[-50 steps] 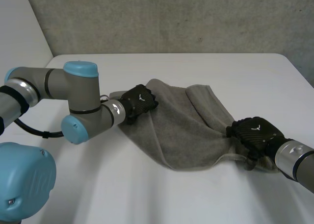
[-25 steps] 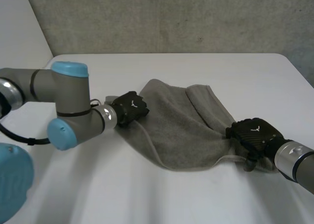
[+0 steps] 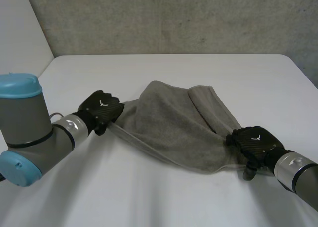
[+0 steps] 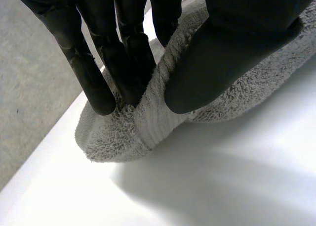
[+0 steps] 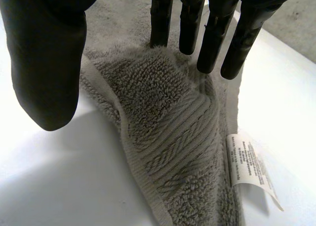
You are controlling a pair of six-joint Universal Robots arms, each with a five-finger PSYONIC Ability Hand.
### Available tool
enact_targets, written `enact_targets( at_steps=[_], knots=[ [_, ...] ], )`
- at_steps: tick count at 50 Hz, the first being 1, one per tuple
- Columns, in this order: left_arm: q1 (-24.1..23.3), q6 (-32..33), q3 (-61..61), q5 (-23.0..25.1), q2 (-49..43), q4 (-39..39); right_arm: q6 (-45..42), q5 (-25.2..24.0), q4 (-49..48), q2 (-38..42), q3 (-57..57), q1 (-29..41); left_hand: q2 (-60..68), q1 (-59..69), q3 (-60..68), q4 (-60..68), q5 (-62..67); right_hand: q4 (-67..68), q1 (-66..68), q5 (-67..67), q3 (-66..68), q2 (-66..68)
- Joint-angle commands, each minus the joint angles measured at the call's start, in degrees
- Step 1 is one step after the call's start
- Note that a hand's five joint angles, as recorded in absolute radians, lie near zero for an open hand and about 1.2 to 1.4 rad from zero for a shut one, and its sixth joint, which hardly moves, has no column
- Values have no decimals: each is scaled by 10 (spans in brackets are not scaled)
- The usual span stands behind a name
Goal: Fold the towel.
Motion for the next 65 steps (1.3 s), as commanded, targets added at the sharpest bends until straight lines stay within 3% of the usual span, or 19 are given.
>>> enact_targets(
  at_steps=[1,9,11,13,17,21,29,36,39,43,47,48,49,50,51,53,60,65],
  knots=[
    [4,-37,-31,-11,-1,30,-1,0,-18,-45,14,0,96,114,97,96,106,-18,-21,2,-25,-28],
    [9,-55,-48,-18,32,46,-1,-31,-12,-119,34,1,98,116,98,98,108,91,89,111,84,81],
    [11,-76,-48,-22,47,46,2,-57,-2,-127,40,4,99,118,100,99,110,81,79,101,74,71],
    [15,-141,-47,-26,79,46,5,-63,11,-127,40,6,99,118,100,99,110,56,53,76,49,46],
    [17,-204,-46,-26,108,46,30,-73,34,-119,35,25,99,118,100,99,110,3,1,24,-4,-6],
    [17,-254,-48,-28,136,46,110,-68,27,-68,9,72,99,118,100,99,110,-22,-24,-1,-29,-31],
    [13,-262,-54,-33,142,42,238,-64,17,35,-51,124,99,118,100,99,110,-44,-46,-23,-51,-53],
    [11,-262,-57,-40,144,43,284,-47,-3,70,-68,163,99,118,100,99,110,-35,-38,-15,-42,-45],
    [12,-262,-57,-40,144,43,286,-14,-31,73,-67,165,99,118,100,99,110,-18,-21,2,-25,-28],
    [13,-262,-57,-40,148,43,286,23,-53,89,-74,165,99,118,100,99,110,50,48,71,43,41],
    [14,-263,-58,-40,153,43,284,26,-54,99,-81,165,99,118,100,99,110,162,159,182,155,152],
    [14,-263,-58,-40,156,43,283,28,-53,101,-83,162,99,118,100,99,110,278,276,298,271,268],
    [14,-263,-58,-40,156,43,283,28,-53,101,-83,162,99,118,100,99,110,279,277,300,272,270],
    [15,-263,-59,-40,157,43,282,29,-53,101,-83,159,99,118,100,99,110,414,412,434,407,404],
    [16,-263,-62,-40,160,45,279,31,-53,95,-82,156,99,118,100,99,110,515,513,536,508,506],
    [17,-262,-63,-40,163,46,275,31,-53,90,-82,152,101,119,102,101,111,571,569,591,564,561],
    [18,-262,-65,-40,176,42,216,24,-35,-24,-85,138,106,124,107,106,116,571,569,592,564,562],
    [17,-263,-72,-40,216,40,102,18,110,-160,-162,109,106,124,107,106,116,571,569,592,564,562]
  ],
)
